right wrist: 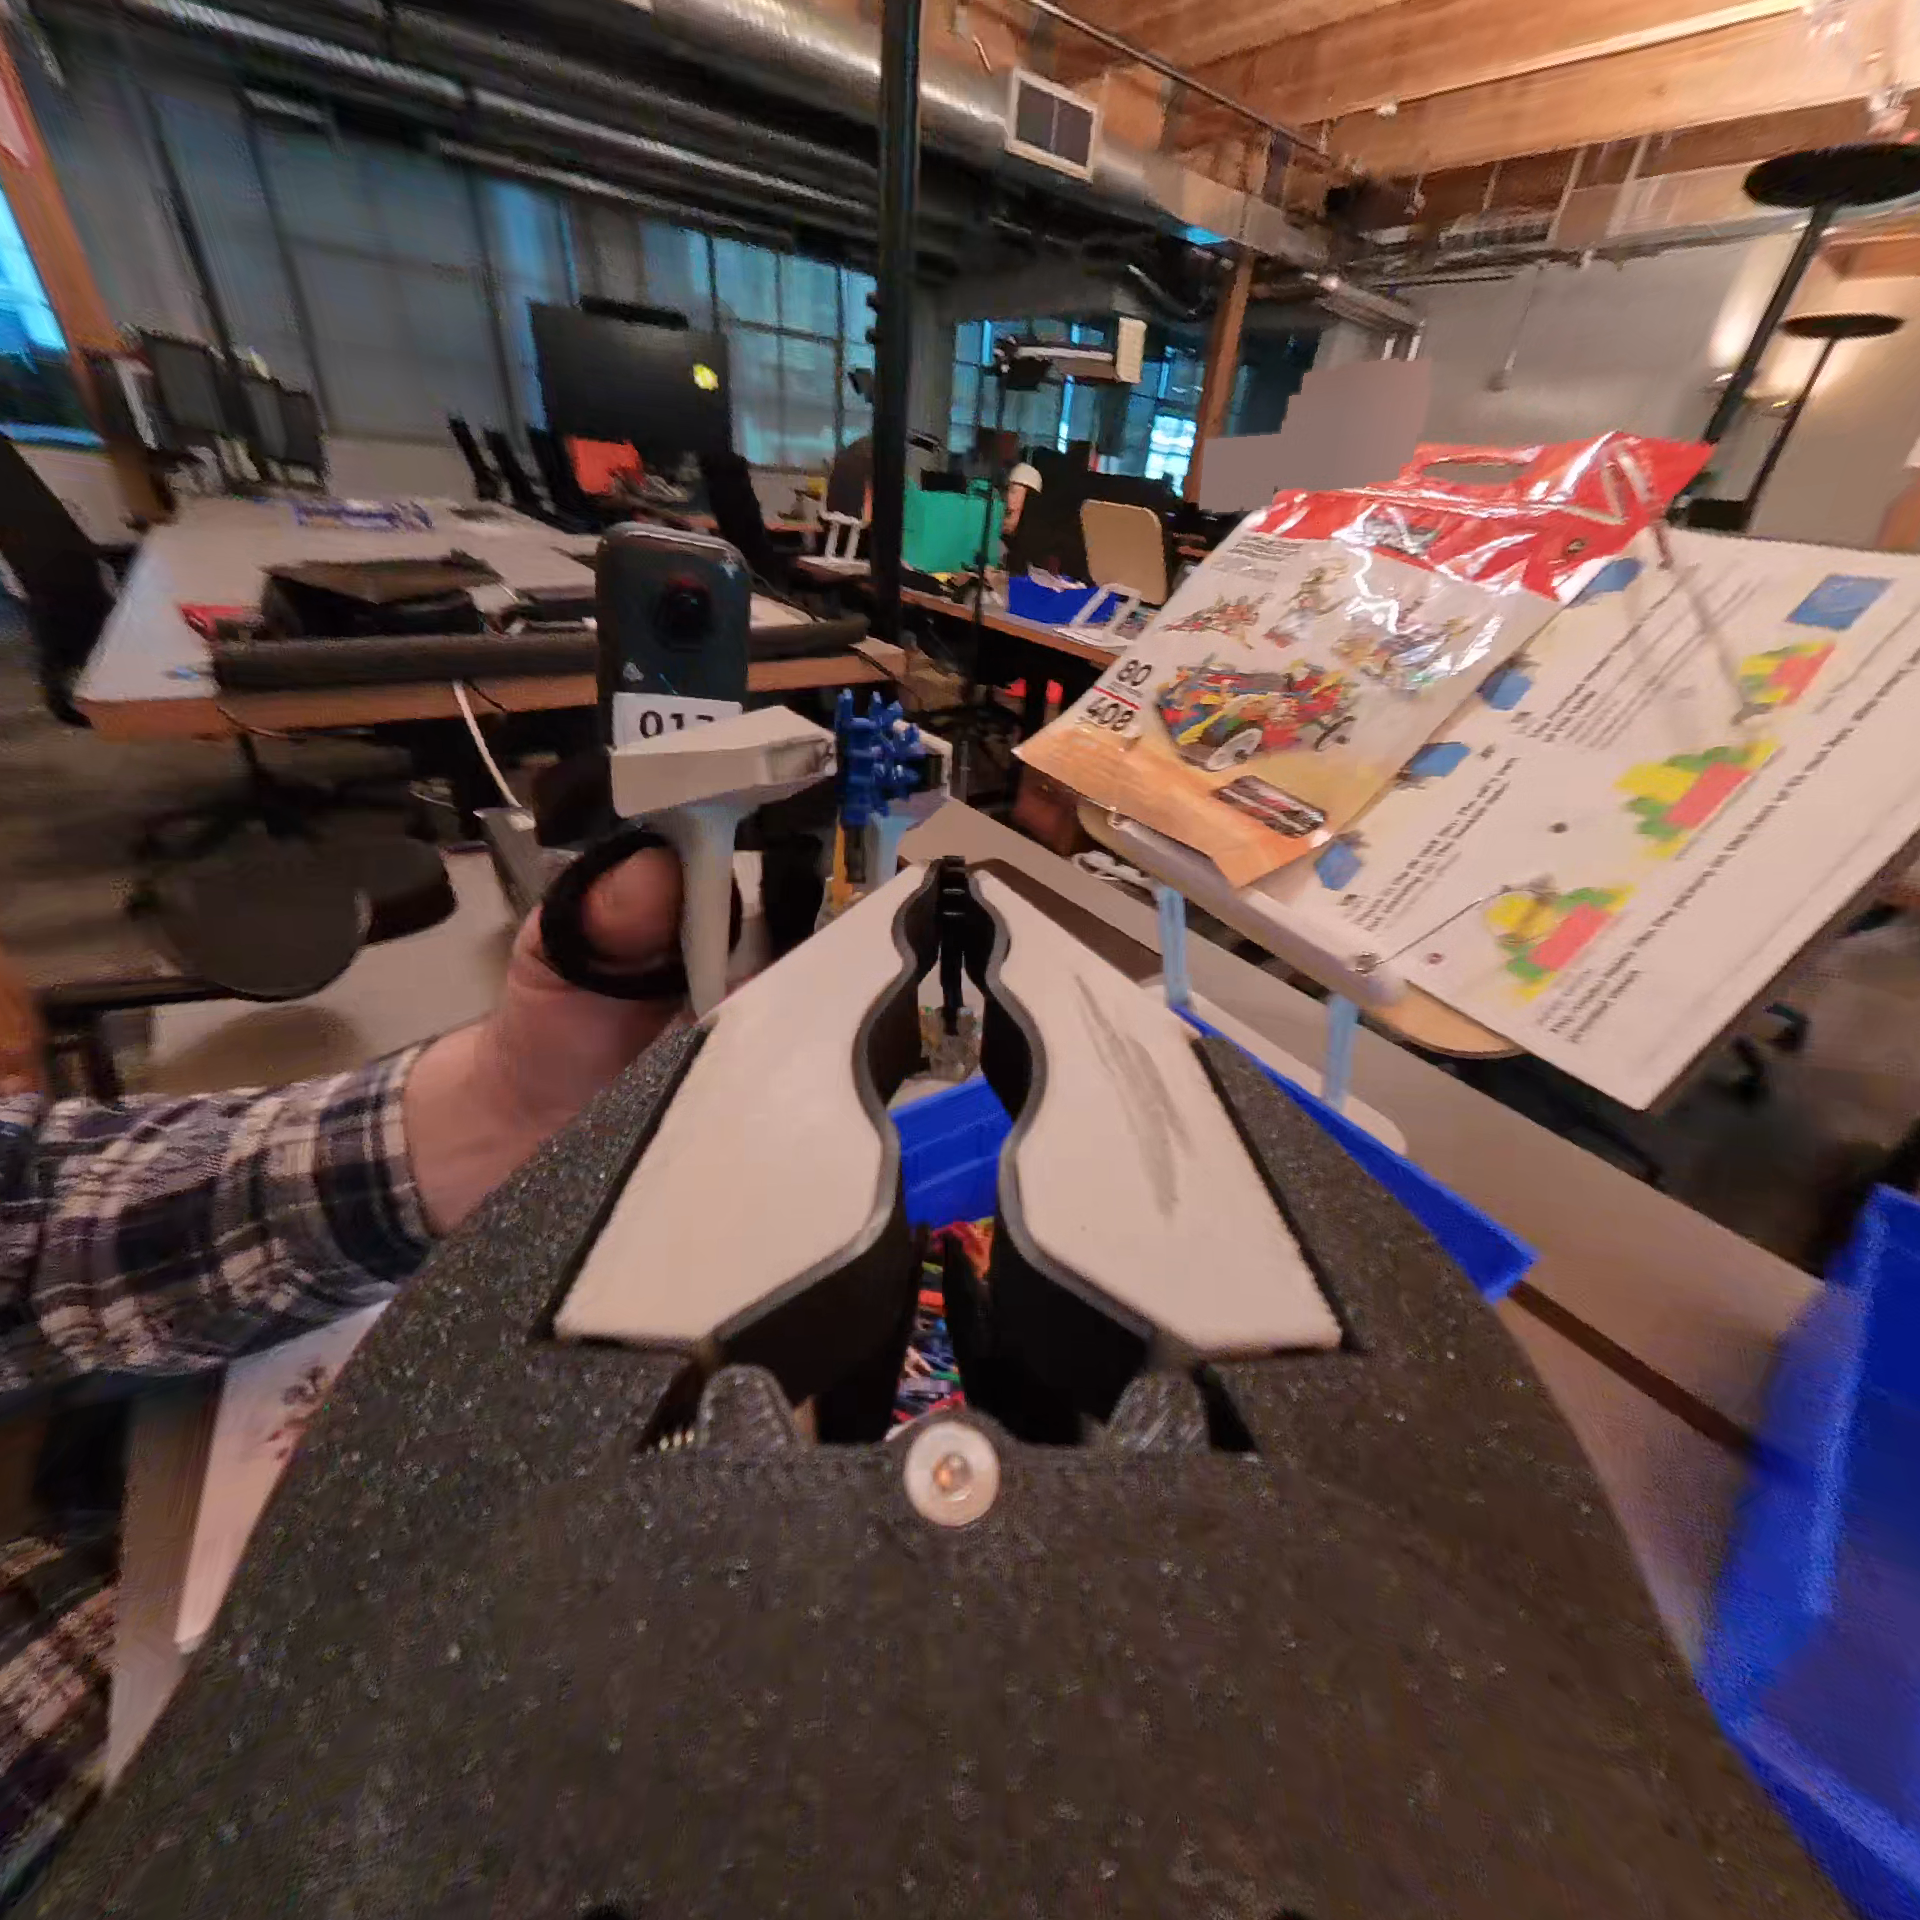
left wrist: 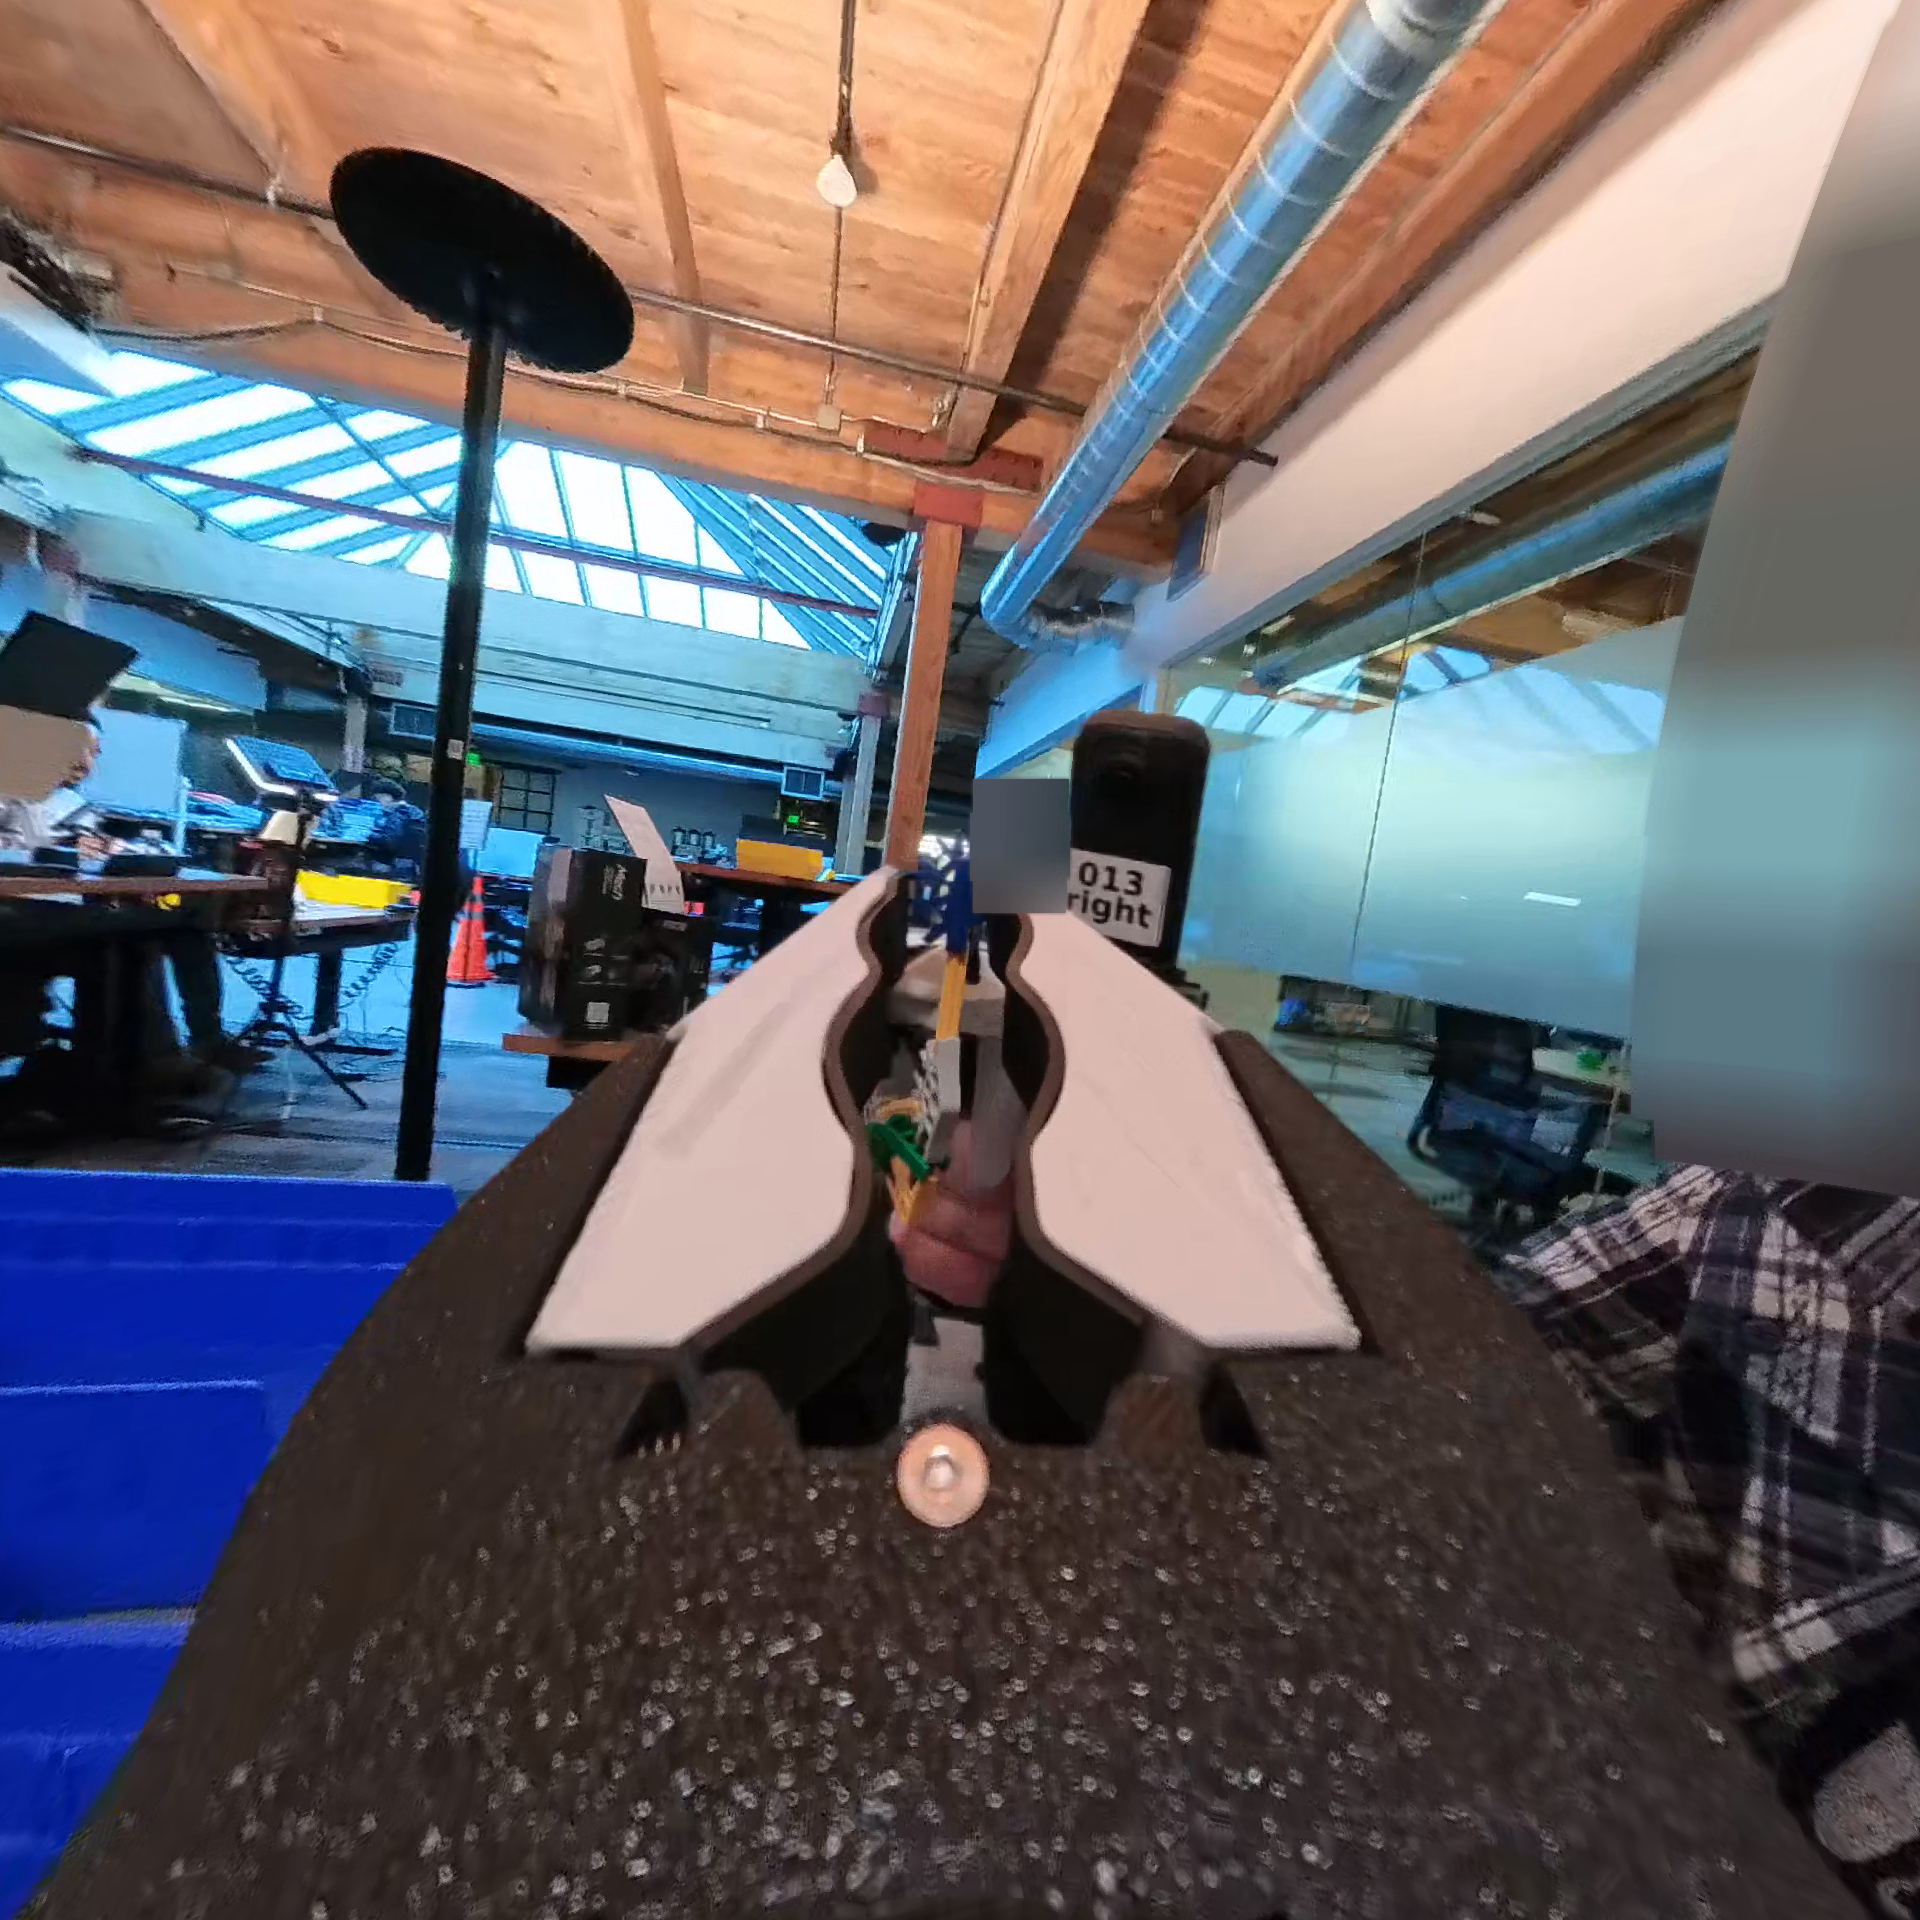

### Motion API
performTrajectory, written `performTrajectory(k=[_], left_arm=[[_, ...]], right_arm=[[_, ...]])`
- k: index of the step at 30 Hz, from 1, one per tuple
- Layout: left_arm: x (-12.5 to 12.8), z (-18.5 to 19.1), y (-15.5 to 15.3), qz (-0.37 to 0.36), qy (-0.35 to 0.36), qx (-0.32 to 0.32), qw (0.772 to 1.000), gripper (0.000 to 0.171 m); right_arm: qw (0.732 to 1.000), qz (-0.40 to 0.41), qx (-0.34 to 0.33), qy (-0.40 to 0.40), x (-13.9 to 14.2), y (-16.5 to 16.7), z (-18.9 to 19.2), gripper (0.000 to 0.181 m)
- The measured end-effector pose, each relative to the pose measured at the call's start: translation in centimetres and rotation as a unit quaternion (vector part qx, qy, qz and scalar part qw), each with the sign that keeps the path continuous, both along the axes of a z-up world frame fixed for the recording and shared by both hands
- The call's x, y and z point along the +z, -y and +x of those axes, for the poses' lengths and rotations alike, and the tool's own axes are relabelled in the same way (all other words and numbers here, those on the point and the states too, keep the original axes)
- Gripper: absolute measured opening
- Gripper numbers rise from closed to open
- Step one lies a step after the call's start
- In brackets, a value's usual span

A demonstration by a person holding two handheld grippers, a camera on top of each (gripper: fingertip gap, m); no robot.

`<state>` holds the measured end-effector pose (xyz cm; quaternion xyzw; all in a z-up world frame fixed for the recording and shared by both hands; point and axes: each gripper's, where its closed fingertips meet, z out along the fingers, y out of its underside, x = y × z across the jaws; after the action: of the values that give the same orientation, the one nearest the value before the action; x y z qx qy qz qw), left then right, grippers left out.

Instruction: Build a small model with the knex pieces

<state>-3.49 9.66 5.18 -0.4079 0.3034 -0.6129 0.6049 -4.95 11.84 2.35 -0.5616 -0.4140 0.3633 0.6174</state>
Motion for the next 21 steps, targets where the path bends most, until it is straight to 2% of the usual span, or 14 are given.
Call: performTrajectory(k=[3,7,12,15,18,21], left_arm=[[-0.3,0.1,0.2,0.035,-0.018,0.026,0.999,0.01],[-0.9,0.4,0.0,0.049,-0.042,0.03,0.997,0.012],[-1.4,-1.2,-2.3,-0.01,-0.02,0.018,1.0,0.011],[-1.4,-1.4,-2.4,-0.032,-0.001,-0.009,0.999,0.011],[-1.0,-1.7,-2.2,-0.033,0.006,-0.018,0.999,0.011],[-0.6,-2.1,-2.1,-0.034,0.011,-0.022,0.999,0.011]], right_arm=[[0.999,-0.031,0.001,-0.021,-0.3,0.0,-0.1,0.001],[0.996,-0.071,-0.01,-0.043,-0.5,-0.8,-0.1,0.001],[0.994,-0.102,0.003,-0.042,-1.4,-0.9,-0.7,0.004],[0.992,-0.118,0.014,-0.044,-1.4,-1.0,-1.0,0.004],[0.99,-0.128,0.016,-0.049,-1.1,-1.2,-0.6,0.019],[0.991,-0.126,0.031,-0.038,-1.1,-0.8,-0.4,0.02]])
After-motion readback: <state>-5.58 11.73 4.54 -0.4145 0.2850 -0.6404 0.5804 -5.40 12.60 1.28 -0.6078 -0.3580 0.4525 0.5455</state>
